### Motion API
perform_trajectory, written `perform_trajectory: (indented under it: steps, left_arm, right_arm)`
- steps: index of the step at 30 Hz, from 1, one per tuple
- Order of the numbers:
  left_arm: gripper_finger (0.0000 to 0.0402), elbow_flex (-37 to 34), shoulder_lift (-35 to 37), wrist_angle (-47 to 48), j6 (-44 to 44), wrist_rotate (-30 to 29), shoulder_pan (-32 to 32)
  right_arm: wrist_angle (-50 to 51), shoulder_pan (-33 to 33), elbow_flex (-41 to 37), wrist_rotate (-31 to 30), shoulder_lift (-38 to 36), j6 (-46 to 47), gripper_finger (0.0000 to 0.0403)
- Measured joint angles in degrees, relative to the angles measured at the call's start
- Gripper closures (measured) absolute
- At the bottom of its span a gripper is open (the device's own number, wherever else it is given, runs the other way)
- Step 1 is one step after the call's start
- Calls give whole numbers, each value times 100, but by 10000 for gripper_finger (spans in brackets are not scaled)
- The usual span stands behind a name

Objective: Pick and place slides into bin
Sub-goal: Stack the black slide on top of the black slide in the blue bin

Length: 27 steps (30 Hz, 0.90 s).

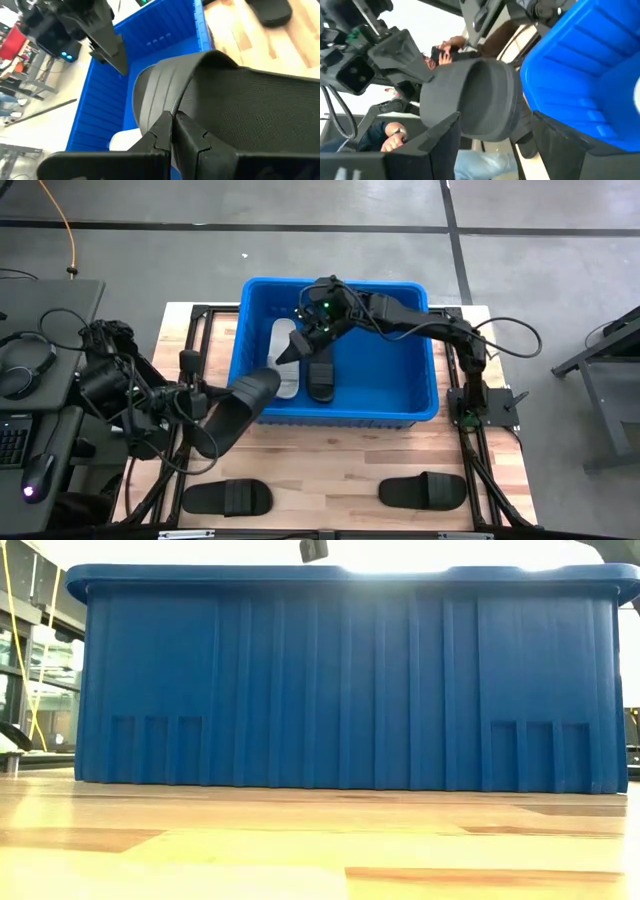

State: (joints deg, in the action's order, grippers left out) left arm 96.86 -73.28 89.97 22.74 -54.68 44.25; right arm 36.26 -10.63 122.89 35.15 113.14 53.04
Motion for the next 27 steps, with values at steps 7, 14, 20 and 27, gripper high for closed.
perform_trajectory:
  steps: [7,14,20,27]
  left_arm:
    - [401,0,-98,4,0,-253,0]
    - [401,0,-96,4,-7,-256,0]
    - [402,0,-96,1,-2,-275,0]
    - [401,5,-92,-11,-5,-368,7]
  right_arm:
    - [57,50,-2,268,379,45,174]
    - [-739,59,-7,590,579,261,179]
    - [-802,113,-7,859,616,234,265]
    - [-761,281,-7,556,623,297,382]
